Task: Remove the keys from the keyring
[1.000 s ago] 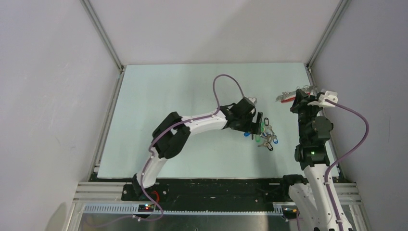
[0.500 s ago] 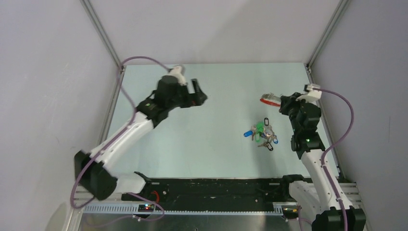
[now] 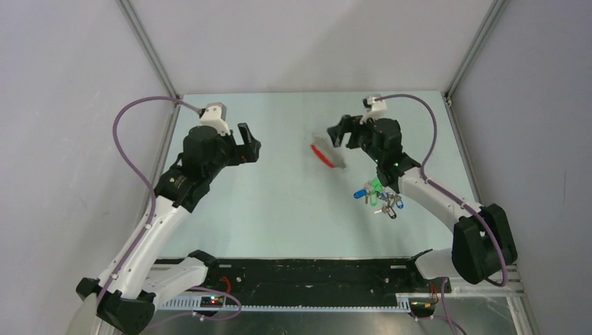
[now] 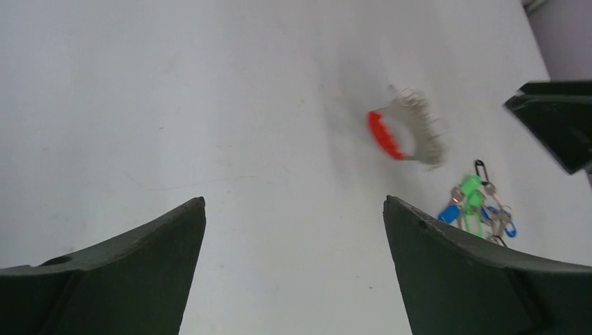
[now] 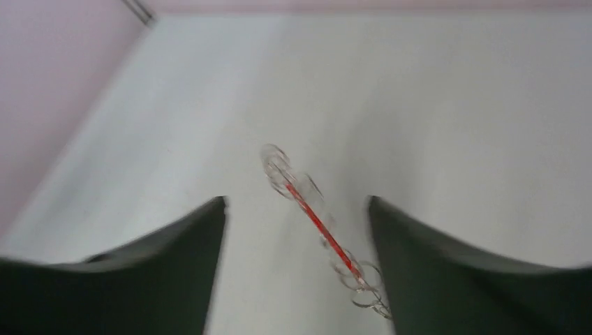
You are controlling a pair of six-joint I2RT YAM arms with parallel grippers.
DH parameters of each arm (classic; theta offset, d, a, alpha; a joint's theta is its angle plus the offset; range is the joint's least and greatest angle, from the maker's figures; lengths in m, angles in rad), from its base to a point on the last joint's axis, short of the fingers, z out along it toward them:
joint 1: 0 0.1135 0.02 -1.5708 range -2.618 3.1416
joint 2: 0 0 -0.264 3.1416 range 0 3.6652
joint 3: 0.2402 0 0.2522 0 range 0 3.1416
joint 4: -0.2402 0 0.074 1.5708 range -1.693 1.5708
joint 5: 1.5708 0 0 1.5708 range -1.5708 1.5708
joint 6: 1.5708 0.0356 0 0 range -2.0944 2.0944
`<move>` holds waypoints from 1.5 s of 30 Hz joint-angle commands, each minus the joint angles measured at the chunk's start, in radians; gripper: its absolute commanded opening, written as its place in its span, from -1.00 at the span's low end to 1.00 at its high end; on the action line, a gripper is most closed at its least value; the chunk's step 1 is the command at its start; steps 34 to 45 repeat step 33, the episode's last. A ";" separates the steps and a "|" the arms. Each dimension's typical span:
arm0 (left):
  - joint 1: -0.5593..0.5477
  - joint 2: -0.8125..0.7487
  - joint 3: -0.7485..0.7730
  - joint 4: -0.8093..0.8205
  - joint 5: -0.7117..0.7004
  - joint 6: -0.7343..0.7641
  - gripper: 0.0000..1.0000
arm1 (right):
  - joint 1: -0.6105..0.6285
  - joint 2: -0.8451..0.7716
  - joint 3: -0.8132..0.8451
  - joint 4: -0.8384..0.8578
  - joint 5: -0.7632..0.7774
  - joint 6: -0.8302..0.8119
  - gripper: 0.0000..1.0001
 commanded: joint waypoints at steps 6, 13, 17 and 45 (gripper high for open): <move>0.008 -0.117 0.002 -0.052 -0.271 0.103 0.99 | 0.015 -0.099 0.126 0.156 -0.032 -0.117 0.99; 0.009 -0.172 0.061 -0.052 -0.356 0.193 0.99 | -0.122 -0.390 0.118 -0.059 -0.050 -0.265 0.99; 0.009 -0.194 0.085 -0.048 -0.351 0.203 0.99 | -0.187 -0.520 0.117 -0.136 -0.027 -0.316 0.99; 0.009 -0.336 0.077 -0.009 -0.211 0.209 0.99 | -0.216 -0.742 0.051 -0.323 0.005 -0.311 0.99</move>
